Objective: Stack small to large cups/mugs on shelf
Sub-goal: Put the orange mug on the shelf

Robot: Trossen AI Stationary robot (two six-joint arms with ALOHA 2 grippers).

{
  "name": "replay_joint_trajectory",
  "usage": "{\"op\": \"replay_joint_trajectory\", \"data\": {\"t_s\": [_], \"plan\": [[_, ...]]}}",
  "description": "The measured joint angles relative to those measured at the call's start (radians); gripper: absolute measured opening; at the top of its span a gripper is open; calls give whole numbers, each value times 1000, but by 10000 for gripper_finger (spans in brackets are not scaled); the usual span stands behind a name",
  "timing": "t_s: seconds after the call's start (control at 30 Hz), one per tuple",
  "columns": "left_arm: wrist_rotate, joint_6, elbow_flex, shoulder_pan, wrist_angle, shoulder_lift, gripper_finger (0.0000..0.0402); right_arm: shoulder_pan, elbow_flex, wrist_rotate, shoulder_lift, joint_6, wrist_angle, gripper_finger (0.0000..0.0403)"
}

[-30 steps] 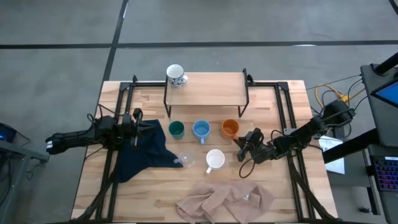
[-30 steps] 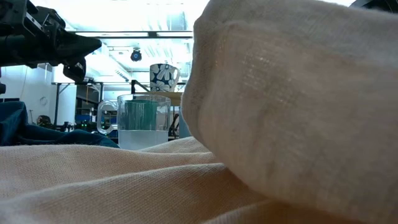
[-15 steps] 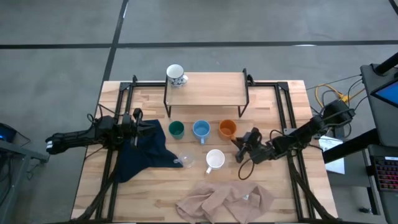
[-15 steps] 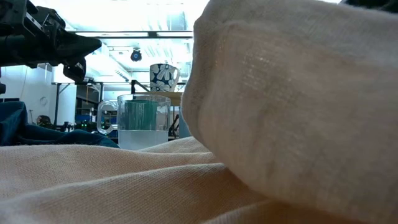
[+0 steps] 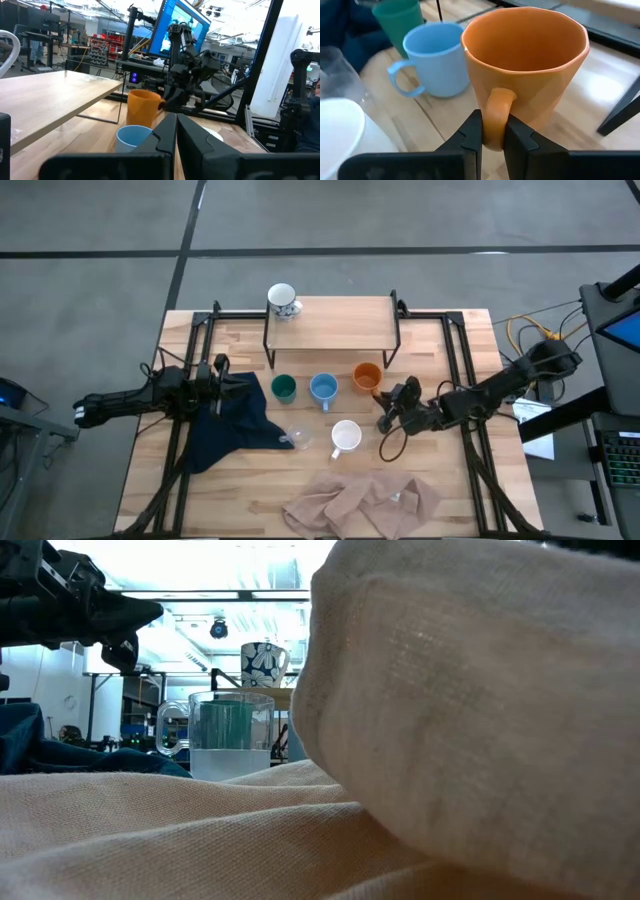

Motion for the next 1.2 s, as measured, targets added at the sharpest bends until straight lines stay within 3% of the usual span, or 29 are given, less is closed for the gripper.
{"op": "replay_joint_trajectory", "data": {"t_s": [0.23, 0.47, 1.2], "plan": [[6, 0, 0, 0, 0, 0, 0, -24, 59, 5, -125, -102, -49, 41], [6, 1, 0, 0, 0, 0, 0, -79, 200, -5, -162, -185, -187, 41], [1, 2, 0, 0, 0, 0, 0, -379, 503, -241, -5, -316, -260, 41]]}}
